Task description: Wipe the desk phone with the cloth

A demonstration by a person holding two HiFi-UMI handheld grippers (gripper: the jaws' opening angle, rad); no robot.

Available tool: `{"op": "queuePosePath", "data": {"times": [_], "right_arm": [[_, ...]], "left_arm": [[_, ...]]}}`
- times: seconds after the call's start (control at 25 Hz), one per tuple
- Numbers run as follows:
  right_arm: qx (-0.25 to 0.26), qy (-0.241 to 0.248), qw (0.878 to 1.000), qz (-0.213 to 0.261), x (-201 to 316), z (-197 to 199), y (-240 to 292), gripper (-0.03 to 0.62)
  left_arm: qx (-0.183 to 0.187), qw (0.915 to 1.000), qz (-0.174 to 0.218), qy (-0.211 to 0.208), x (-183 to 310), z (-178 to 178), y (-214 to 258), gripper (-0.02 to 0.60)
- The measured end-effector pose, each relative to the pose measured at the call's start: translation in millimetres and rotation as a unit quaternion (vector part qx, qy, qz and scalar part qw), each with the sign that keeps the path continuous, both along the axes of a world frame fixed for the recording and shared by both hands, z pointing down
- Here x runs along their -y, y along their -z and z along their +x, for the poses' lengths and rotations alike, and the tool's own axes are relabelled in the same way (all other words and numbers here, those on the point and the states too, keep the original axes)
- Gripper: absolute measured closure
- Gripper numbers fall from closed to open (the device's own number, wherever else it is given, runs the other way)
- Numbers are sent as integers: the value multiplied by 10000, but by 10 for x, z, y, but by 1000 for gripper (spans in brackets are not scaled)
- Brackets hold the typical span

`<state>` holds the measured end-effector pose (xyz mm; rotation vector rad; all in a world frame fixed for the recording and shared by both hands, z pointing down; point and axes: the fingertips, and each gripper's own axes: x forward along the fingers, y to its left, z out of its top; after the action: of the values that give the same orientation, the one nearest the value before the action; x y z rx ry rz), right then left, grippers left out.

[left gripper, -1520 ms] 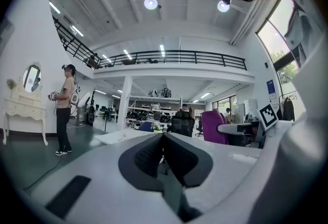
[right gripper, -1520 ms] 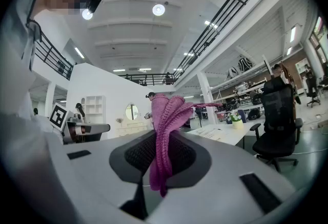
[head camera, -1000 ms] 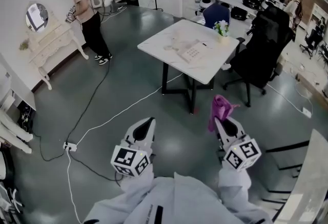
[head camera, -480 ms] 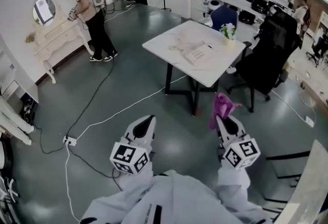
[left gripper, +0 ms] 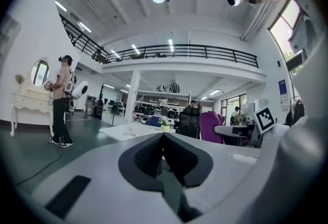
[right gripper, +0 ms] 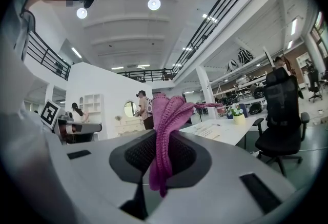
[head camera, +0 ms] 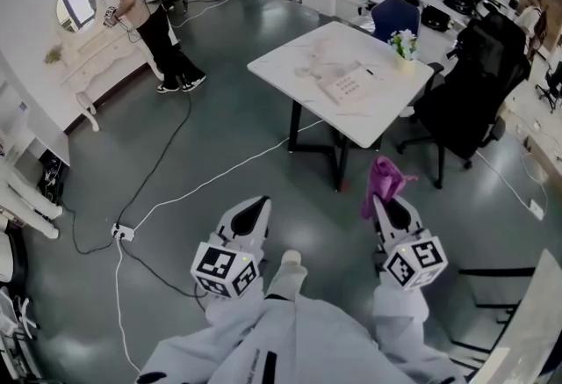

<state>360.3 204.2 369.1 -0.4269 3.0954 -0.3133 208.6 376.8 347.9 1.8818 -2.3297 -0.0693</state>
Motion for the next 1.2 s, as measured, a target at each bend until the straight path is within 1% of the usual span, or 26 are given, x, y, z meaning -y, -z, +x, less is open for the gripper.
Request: {"op": "queuePosePath", "data": {"times": [0.2, 0.44, 0.6, 0.88, 1.0, 1.2], "right_arm": [[-58, -83, 9999, -33, 231, -290, -46, 553], [-99, -291, 9995, -79, 596, -611, -82, 552], [-100, -449, 9989, -51, 801, -854, -41, 552], [-133, -676, 9975, -125, 1099, -1258, -90, 551], [-132, -806, 9966, -121, 1229, -1366, -85, 551], [-132, -933, 9954, -176, 1346, -1484, -169, 551]], "left_arm": [[-39, 10000, -42, -39, 242, -346, -42, 584], [-90, 9994, -69, -336, 722, -711, -85, 584], [-73, 9988, -16, -475, 973, -999, -45, 584], [-149, 9981, 47, -604, 1317, -1529, -58, 583], [-153, 9972, 81, -730, 1488, -1671, -49, 583], [-210, 9959, 64, -883, 1647, -1769, -138, 583]]}}
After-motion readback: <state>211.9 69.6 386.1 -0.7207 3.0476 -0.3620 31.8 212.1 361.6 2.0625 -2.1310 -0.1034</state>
